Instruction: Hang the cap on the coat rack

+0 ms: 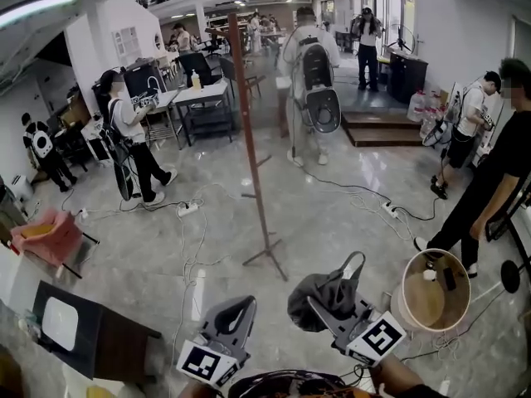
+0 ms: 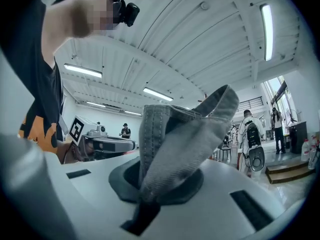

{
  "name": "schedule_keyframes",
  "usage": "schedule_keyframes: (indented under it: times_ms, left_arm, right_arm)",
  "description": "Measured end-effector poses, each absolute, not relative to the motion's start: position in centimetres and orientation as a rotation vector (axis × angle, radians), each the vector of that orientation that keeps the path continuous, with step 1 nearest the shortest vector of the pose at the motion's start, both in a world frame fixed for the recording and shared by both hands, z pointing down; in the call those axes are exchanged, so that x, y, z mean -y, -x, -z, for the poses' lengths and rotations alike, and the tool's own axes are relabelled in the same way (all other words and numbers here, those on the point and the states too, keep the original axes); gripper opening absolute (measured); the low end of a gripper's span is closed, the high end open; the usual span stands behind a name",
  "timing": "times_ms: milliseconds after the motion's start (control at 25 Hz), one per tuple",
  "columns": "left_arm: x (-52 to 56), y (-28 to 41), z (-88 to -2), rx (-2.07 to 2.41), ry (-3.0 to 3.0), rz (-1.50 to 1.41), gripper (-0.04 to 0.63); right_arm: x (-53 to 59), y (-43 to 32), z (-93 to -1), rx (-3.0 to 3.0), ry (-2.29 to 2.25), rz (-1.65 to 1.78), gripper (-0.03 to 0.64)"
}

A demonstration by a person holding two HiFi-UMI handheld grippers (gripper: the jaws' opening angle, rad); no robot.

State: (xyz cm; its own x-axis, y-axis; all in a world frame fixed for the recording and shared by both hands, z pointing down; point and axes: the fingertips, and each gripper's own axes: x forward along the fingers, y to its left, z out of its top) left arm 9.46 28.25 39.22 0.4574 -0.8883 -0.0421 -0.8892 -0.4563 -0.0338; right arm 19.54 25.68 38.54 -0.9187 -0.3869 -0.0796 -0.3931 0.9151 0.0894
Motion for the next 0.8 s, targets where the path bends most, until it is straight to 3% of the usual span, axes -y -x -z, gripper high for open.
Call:
schedule_keyframes:
  times_ms: [480, 800]
  left_arm:
    - [-26.8, -14.0, -39.4, -1.649, 2.597, 0.031, 0.023]
    - [-24.1, -12.5, -40.6, -1.646, 2.629, 0.032, 0.023]
  right_arm:
    - [-23.2, -23.4, -38.7, -3.029, 0.53, -0.132, 0.032]
    - [-20.8, -22.1, -39.4, -3.037, 0.555, -0.106, 0.032]
